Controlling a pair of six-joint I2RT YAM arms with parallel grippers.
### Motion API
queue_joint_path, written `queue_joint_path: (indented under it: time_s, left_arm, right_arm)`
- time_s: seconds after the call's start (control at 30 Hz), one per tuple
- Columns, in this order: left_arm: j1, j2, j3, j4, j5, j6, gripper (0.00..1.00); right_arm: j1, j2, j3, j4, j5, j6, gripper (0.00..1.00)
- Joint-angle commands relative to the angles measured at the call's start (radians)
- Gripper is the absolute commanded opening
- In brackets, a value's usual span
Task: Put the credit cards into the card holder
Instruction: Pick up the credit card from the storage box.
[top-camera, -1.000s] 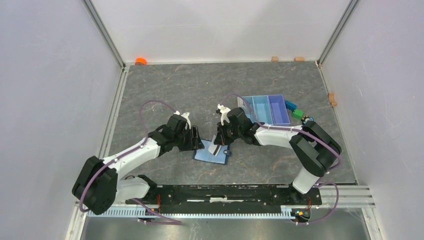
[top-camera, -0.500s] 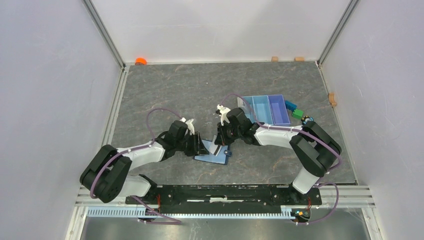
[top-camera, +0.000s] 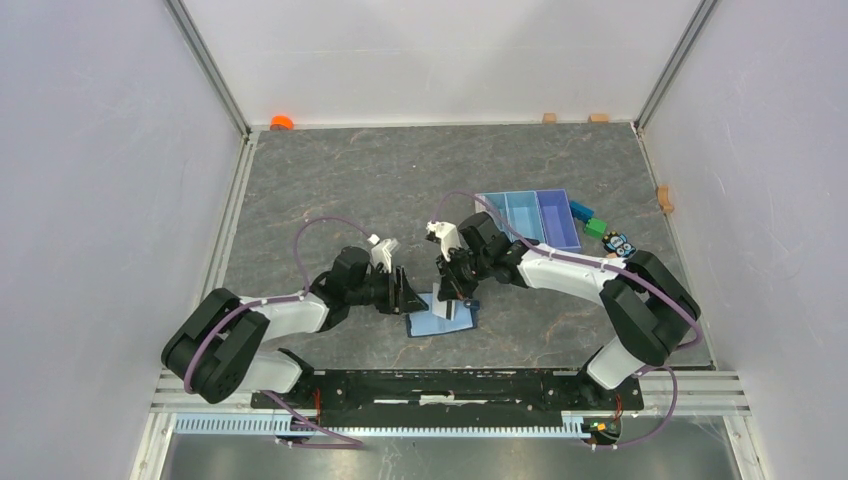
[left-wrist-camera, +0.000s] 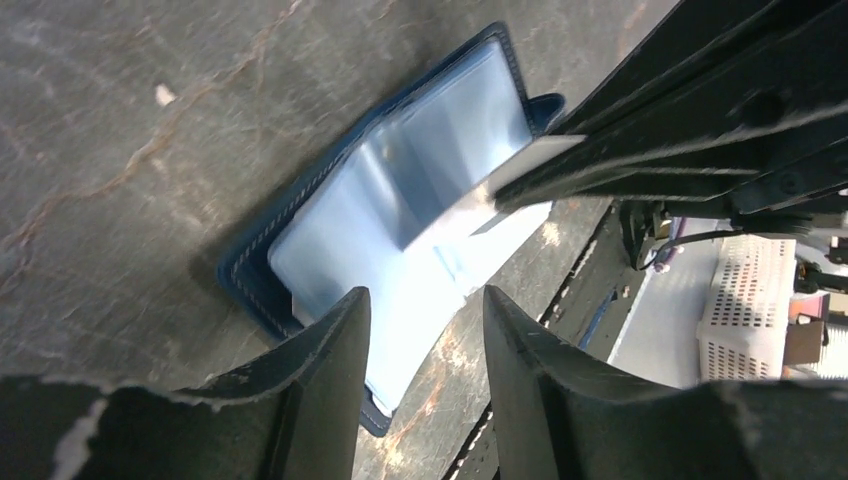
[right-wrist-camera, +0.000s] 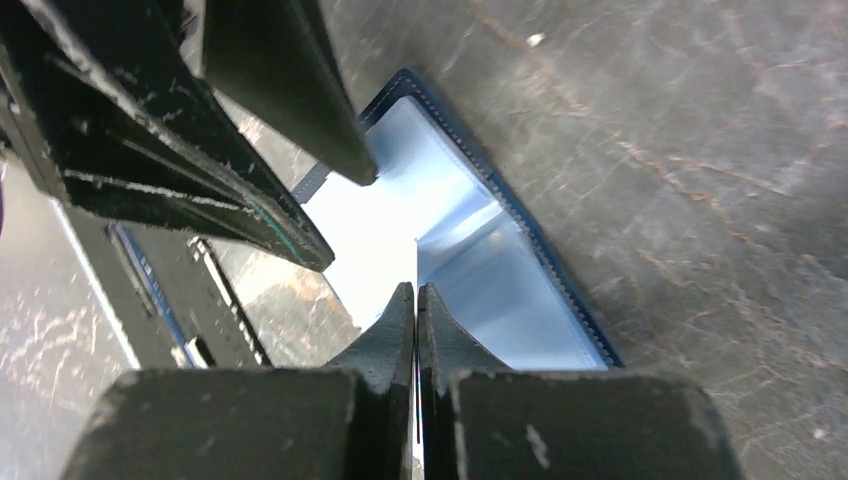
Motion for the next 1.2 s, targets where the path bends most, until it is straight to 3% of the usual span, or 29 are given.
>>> queue_joint_path:
  time_s: [0.0,0.23,0.47,0.63,0.83,0.9,1.0,1.17]
  left_arm:
    - [0.001,0.001,-0.006,0.144,0.093,0.049,0.54]
    - [-0.018,0.069,-0.002,0.253,0.179,0.027,0.58]
    - [-0.038,0.098,0.005,0.262,0.179,0.034,0.58]
    - [-0.06,0.126,0.011,0.289,0.196,0.015,0.35]
    - [-0.081,0.157,0.0,0.342,0.227,-0.008,0.3]
    - [-0.086,0.171,-0.001,0.362,0.232,-0.017,0.22]
    - [-0.09,0.201,-0.008,0.415,0.244,-0.041,0.02]
    - [-0.09,0.245,-0.046,0.531,0.229,-0.089,0.02]
  right_arm:
    - [-0.002,-0.016,0.044,-0.072,-0.148,-0.102,0.0]
    - [-0.007,-0.001,0.057,-0.035,-0.239,-0.089,0.0]
    - [-0.021,0.001,0.055,-0.021,-0.293,-0.084,0.0]
    - [-0.035,0.008,0.051,-0.018,-0.303,-0.086,0.0]
    - [-0.04,0.01,0.049,-0.022,-0.325,-0.095,0.0]
    - [-0.042,0.005,0.046,-0.022,-0.325,-0.095,0.0]
    - [-0.045,0.0,0.039,-0.022,-0.321,-0.089,0.07]
    - [-0.067,-0.034,-0.01,0.018,-0.3,-0.054,0.37]
